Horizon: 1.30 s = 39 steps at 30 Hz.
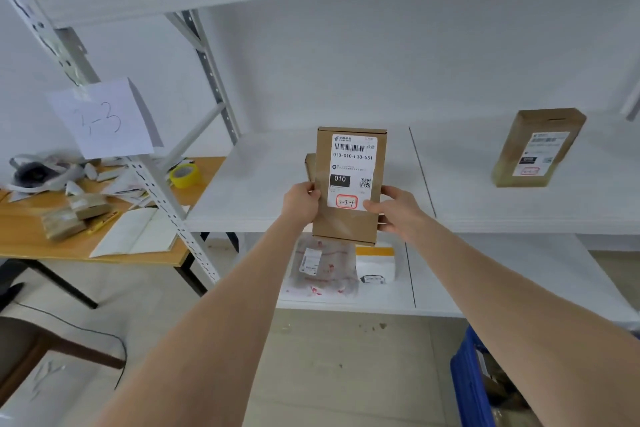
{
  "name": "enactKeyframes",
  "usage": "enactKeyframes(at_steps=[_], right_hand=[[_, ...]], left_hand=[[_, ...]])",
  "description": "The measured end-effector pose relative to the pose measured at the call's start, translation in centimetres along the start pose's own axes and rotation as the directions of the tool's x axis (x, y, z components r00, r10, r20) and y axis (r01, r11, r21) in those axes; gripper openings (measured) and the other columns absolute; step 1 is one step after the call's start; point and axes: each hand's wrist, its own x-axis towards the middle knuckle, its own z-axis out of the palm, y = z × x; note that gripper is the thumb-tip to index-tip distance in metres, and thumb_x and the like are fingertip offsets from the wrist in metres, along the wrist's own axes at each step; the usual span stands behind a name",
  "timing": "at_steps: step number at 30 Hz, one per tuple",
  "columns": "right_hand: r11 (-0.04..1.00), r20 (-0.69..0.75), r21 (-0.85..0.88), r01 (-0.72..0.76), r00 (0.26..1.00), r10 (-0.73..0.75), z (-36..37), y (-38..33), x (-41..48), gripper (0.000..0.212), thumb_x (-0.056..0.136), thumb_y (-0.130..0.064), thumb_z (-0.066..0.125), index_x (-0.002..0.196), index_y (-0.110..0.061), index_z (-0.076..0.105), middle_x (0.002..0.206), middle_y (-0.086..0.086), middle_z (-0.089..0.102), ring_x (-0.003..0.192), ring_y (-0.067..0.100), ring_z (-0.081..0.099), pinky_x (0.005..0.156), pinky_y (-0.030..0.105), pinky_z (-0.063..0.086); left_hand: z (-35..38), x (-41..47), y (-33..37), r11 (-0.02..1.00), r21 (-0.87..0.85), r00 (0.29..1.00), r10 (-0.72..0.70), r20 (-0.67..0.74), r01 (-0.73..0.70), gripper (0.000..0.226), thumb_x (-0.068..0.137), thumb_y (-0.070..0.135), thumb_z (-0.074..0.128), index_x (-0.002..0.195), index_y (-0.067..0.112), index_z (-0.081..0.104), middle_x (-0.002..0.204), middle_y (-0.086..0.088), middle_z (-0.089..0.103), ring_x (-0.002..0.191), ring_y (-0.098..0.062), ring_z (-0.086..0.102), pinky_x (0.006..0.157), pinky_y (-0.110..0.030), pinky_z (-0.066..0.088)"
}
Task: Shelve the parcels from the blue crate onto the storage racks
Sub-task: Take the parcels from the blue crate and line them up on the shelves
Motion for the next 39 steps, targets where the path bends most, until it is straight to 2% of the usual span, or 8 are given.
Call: enactKeyframes(at_steps=[3, 10, 15, 19, 23, 26, 30, 39], right_hand=[[1.000, 0.006, 0.003, 0.004, 1.000, -0.004, 2.7, -0.6, 3.0, 0.049, 0.082, 0.003, 0.069, 0.124, -0.017, 0.055, 0.120, 0.006, 0.066, 0.097, 0.027, 0.066, 0.082, 0.039, 0.054], [1.000, 0.050, 0.009, -0.001, 0.999, 0.001, 7.9, -2.8, 9.4, 0.056, 0.081, 0.006, 0.067, 0.131, -0.015, 0.052, 0.120, 0.005, 0.066, 0.099, 0.025, 0.063, 0.080, 0.036, 0.052], [1.000, 0.060, 0.013, -0.002, 0.998, 0.001, 11.0, -3.4, 12.2, 0.056, 0.083, 0.007, 0.065, 0.133, -0.013, 0.050, 0.121, 0.008, 0.065, 0.097, 0.023, 0.064, 0.069, 0.030, 0.052], [1.000, 0.041, -0.023, 0.018, 0.999, -0.017, 13.5, -3.5, 14.0, 0.054, 0.082, 0.005, 0.067, 0.130, -0.015, 0.054, 0.119, 0.005, 0.067, 0.103, 0.024, 0.065, 0.080, 0.036, 0.054], [0.998, 0.007, -0.038, 0.043, 0.999, -0.043, 16.4, -3.6, 14.8, 0.053, 0.083, 0.004, 0.066, 0.131, -0.016, 0.054, 0.111, 0.002, 0.068, 0.095, 0.021, 0.066, 0.076, 0.039, 0.055], [0.996, -0.046, -0.060, 0.066, 0.997, -0.069, 18.7, -3.2, 15.2, 0.055, 0.083, 0.003, 0.067, 0.133, -0.015, 0.052, 0.108, 0.000, 0.069, 0.099, 0.023, 0.066, 0.094, 0.050, 0.050], [0.996, -0.105, -0.020, 0.084, 0.991, -0.086, 21.8, -2.7, 15.6, 0.056, 0.083, 0.004, 0.066, 0.133, -0.016, 0.052, 0.100, 0.005, 0.070, 0.097, 0.024, 0.066, 0.096, 0.044, 0.050], [0.992, -0.159, -0.094, 0.088, 0.982, -0.102, 25.7, -2.9, 15.9, 0.061, 0.084, 0.003, 0.066, 0.138, -0.019, 0.049, 0.114, 0.009, 0.067, 0.106, 0.026, 0.062, 0.098, 0.042, 0.048]], left_hand=[[-2.1, 3.1, -0.9, 1.000, 0.016, 1.000, -0.005, -0.013, 0.006, 0.027, 0.096, 0.009, 0.038, 0.107, 0.002, 0.061, 0.111, -0.021, 0.063, 0.103, -0.036, 0.057, 0.090, -0.048, 0.052], [-6.1, 10.3, -2.2, 0.999, 0.021, 0.999, -0.045, -0.015, 0.045, 0.029, 0.096, 0.010, 0.039, 0.118, 0.003, 0.057, 0.117, -0.019, 0.061, 0.109, -0.037, 0.057, 0.091, -0.047, 0.052], [-8.3, 13.4, -3.6, 0.998, -0.022, 0.998, -0.065, 0.002, 0.065, 0.030, 0.097, 0.011, 0.039, 0.122, 0.004, 0.054, 0.117, -0.016, 0.060, 0.107, -0.035, 0.057, 0.090, -0.048, 0.052], [-10.2, 15.2, -4.7, 0.997, -0.049, 0.998, -0.060, 0.022, 0.061, 0.030, 0.097, 0.013, 0.039, 0.122, 0.005, 0.053, 0.118, -0.015, 0.060, 0.108, -0.034, 0.057, 0.091, -0.048, 0.052], [-12.4, 17.0, -5.9, 0.997, -0.063, 0.997, -0.046, 0.059, 0.050, 0.031, 0.097, 0.012, 0.039, 0.124, 0.005, 0.051, 0.120, -0.015, 0.059, 0.110, -0.034, 0.056, 0.093, -0.048, 0.050], [-14.4, 18.3, -6.9, 0.999, -0.045, 0.995, -0.023, 0.101, 0.028, 0.031, 0.096, 0.012, 0.038, 0.124, 0.003, 0.050, 0.121, -0.015, 0.059, 0.111, -0.034, 0.056, 0.095, -0.048, 0.049], [-16.8, 19.8, -8.1, 0.999, -0.053, 0.990, 0.012, 0.141, -0.005, 0.030, 0.095, 0.012, 0.040, 0.121, 0.005, 0.052, 0.120, -0.014, 0.060, 0.110, -0.033, 0.057, 0.094, -0.047, 0.050], [-19.9, 20.6, -9.8, 0.996, -0.084, 0.987, 0.038, 0.155, -0.025, 0.029, 0.098, 0.013, 0.040, 0.125, 0.006, 0.047, 0.122, -0.010, 0.057, 0.111, -0.030, 0.055, 0.091, -0.048, 0.052]])
